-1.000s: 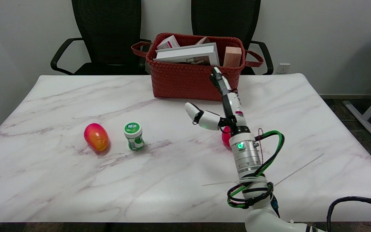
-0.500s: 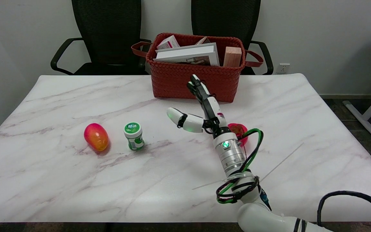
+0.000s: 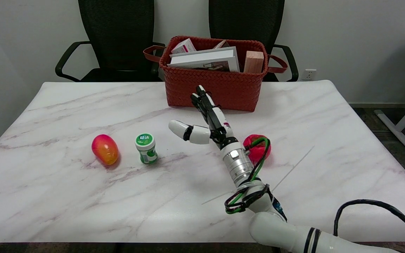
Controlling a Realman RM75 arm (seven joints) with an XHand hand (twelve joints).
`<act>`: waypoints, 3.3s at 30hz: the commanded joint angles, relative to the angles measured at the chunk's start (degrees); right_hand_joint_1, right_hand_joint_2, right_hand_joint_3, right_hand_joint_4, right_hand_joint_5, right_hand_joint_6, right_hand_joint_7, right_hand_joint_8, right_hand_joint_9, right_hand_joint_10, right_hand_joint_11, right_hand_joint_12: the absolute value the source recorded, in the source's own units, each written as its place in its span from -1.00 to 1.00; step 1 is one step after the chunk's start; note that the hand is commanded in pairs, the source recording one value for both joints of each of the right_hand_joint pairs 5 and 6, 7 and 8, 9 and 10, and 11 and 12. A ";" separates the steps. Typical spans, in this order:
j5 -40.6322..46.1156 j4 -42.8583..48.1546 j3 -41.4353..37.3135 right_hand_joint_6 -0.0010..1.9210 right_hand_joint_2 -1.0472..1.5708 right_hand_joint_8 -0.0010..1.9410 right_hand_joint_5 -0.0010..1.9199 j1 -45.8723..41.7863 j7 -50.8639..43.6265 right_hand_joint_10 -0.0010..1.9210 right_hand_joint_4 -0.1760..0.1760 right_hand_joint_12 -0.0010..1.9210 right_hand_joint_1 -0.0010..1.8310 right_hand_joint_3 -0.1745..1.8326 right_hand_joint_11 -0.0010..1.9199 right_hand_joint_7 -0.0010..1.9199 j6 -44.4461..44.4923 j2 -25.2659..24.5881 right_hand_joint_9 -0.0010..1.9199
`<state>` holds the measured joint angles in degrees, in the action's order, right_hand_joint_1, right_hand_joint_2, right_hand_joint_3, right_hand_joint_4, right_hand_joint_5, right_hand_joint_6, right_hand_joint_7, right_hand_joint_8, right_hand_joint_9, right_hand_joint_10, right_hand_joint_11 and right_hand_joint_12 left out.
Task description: Pick up the green gum jar.
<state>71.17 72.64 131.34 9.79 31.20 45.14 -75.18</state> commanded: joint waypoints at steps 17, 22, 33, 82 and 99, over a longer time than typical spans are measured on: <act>-1.28 -10.95 2.18 -1.00 -0.11 -1.00 -1.00 9.07 7.43 -1.00 0.00 -1.00 0.24 -0.97 -1.00 -1.00 -11.62 -4.33 -1.00; -2.59 -13.85 2.06 -1.00 -0.05 -1.00 -1.00 9.71 7.43 -1.00 0.00 -1.00 0.27 -0.93 -1.00 -1.00 -11.14 -6.40 -1.00; -4.24 -19.18 2.18 -1.00 -0.04 -1.00 -1.00 10.99 7.43 -1.00 0.00 -1.00 0.32 -0.58 -1.00 -1.00 -11.50 -9.73 -1.00; -5.43 -27.52 2.90 -1.00 -0.04 -1.00 -1.00 13.19 8.07 -0.84 0.00 -1.00 0.30 -0.46 -1.00 -1.00 -11.26 -15.75 -0.84; -5.43 -30.95 2.90 -1.00 -0.07 -0.95 -1.00 14.82 8.71 -0.81 0.00 -1.00 0.28 -0.43 -1.00 -0.95 -11.30 -17.31 -0.81</act>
<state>65.88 45.23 134.21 23.07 39.52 33.65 -90.47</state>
